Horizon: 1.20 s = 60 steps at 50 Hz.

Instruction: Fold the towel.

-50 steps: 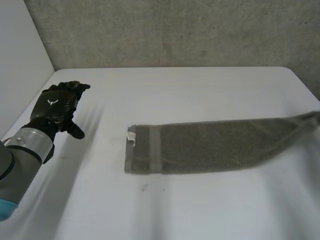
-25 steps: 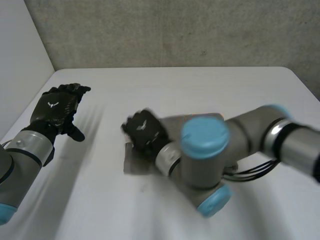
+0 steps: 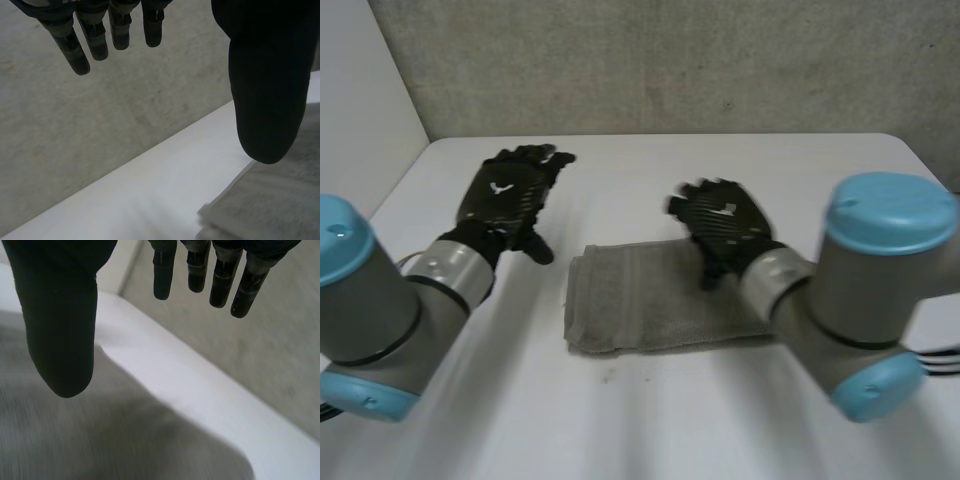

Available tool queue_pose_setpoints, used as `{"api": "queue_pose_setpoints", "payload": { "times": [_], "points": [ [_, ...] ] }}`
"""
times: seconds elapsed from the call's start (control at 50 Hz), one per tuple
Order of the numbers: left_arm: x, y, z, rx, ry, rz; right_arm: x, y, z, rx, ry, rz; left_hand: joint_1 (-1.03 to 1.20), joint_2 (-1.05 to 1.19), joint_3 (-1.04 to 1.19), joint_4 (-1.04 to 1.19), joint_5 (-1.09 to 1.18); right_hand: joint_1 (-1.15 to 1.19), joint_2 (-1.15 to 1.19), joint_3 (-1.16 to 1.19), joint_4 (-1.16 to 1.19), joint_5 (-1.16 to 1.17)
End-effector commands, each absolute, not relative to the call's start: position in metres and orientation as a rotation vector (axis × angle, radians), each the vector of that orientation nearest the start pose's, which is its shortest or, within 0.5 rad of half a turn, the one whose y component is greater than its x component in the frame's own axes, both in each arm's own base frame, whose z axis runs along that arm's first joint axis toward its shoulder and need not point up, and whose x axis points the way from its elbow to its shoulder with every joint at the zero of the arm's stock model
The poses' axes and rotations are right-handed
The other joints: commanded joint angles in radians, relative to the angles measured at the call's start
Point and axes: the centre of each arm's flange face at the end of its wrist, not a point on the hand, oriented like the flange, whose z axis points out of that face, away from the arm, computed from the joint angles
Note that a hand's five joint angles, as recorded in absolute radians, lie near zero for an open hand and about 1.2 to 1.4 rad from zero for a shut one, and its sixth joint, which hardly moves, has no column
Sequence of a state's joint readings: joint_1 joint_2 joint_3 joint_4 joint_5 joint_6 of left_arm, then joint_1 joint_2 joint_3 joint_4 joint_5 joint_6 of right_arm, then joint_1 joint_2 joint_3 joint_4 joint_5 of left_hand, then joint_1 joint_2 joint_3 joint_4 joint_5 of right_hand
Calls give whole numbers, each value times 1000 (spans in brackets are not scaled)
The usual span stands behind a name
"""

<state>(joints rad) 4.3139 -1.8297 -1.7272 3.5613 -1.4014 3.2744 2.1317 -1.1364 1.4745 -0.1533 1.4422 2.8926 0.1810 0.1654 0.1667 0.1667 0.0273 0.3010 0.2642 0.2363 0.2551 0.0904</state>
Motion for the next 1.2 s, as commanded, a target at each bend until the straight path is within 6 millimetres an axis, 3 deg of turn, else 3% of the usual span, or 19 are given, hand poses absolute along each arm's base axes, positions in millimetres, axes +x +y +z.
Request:
{"api": "queue_pose_setpoints", "payload": {
  "times": [0.02,0.18,0.26,0.28,0.32,0.38,0.5,0.52,0.6,0.64,0.68,0.8,0.86,0.96,0.98,1.0,1.02,1.04,1.2],
  "points": [
    [-293,-258,221,867,2309,-2462,258,-260,158,-854,2262,-1643,-6,9,8,8,-27,-126,-90,-62,-81,-90],
    [-299,-256,231,761,2391,-2510,226,-259,125,-836,2342,-1543,-6,10,9,9,-27,28,64,92,74,64],
    [-295,-254,233,667,2516,-2449,225,-267,118,-859,2303,-1623,-6,9,8,8,-27,662,699,727,708,698],
    [-295,-254,233,666,2517,-2449,225,-267,118,-859,2303,-1623,-6,9,8,8,-27,665,701,729,711,701],
    [-291,-251,234,608,2590,-2374,225,-277,124,-851,2259,-1709,-6,9,8,8,-27,1093,1130,1158,1139,1129],
    [-288,-250,233,584,2618,-2334,231,-285,134,-862,2208,-1779,-6,9,8,8,-27,1095,1132,1160,1141,1131],
    [-279,-244,241,529,2630,-2273,241,-303,158,-892,2136,-1910,-6,9,8,8,-27,1095,1132,1160,1141,1131],
    [-277,-243,244,519,2617,-2279,256,-299,166,-933,2080,-1939,-6,9,8,8,-27,1095,1132,1160,1141,1131],
    [-272,-241,251,487,2590,-2298,303,-275,183,-1057,1903,-1983,-6,9,8,8,-27,1095,1132,1160,1141,1131],
    [-267,-241,257,451,2557,-2315,343,-246,189,-1178,1767,-1967,-6,9,8,8,-27,1095,1132,1160,1141,1131],
    [-264,-241,261,436,2540,-2327,359,-233,188,-1239,1711,-1947,-6,9,8,8,-27,1095,1132,1160,1141,1131],
    [-252,-243,270,382,2498,-2352,395,-180,151,-1484,1613,-1730,-6,9,8,8,-27,1095,1132,1160,1141,1131],
    [-250,-242,269,381,2498,-2352,400,-159,132,-1575,1557,-1600,-6,9,8,8,-27,1095,1132,1160,1141,1131],
    [-252,-244,266,387,2509,-2343,399,-151,130,-1608,1504,-1541,-6,9,8,8,-27,985,1022,1049,1031,1021],
    [-252,-244,266,387,2509,-2343,398,-152,138,-1587,1510,-1562,-6,9,8,8,-27,374,411,439,420,410],
    [-254,-246,265,393,2511,-2345,398,-152,138,-1587,1510,-1562,-6,9,8,8,-27,368,405,433,414,404],
    [-257,-247,262,406,2516,-2345,394,-157,150,-1556,1522,-1599,-6,9,8,8,-27,-53,-16,12,-7,-17],
    [-257,-247,262,406,2516,-2345,385,-171,163,-1497,1575,-1656,-6,9,8,8,-27,-126,-90,-62,-81,-90],
    [-296,-258,245,518,2539,-2387,333,-218,188,-1083,1819,-1704,-3,13,12,12,-24,-126,-90,-62,-81,-90]
  ]
}}
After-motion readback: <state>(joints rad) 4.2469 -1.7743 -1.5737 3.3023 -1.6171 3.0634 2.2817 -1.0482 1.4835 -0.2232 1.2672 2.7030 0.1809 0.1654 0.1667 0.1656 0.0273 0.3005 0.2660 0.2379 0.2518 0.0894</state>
